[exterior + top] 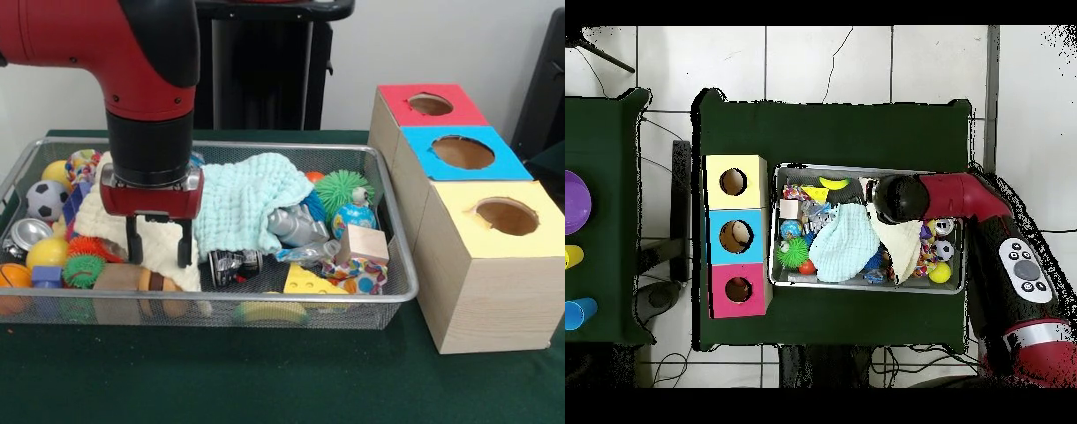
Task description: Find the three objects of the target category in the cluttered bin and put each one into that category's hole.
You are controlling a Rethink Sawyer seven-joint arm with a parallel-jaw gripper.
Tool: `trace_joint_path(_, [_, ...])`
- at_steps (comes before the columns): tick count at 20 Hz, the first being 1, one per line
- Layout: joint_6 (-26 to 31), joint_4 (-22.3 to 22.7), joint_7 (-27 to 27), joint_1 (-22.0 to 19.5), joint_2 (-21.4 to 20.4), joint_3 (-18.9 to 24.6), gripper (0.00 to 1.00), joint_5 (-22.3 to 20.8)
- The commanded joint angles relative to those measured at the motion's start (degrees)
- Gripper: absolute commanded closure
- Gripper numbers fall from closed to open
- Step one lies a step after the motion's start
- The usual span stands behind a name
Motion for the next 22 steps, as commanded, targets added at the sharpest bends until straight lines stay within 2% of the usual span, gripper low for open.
trace_joint_path(1, [-5.12, 1.8, -4.39, -0.12, 4.6, -1.79, 0.0, -4.17])
trace_joint_path(5, [-6.68, -2.51, -2.65, 1.02, 9.63, -2.59, 0.0, -4.78])
trace_joint_path(9, [-8.62, -5.37, -0.16, 2.5, 12.38, -3.83, 0.0, -4.86])
trace_joint_path(15, [-8.75, -11.69, -0.85, 2.81, 17.89, -3.25, 0.0, -3.68])
trace_joint_path(18, [-9.52, -13.1, -0.21, 2.42, 19.62, -3.33, 0.0, -3.15])
trace_joint_path(22, [-6.48, -14.28, 2.58, 2.81, 20.8, -3.85, 0.0, -0.18])
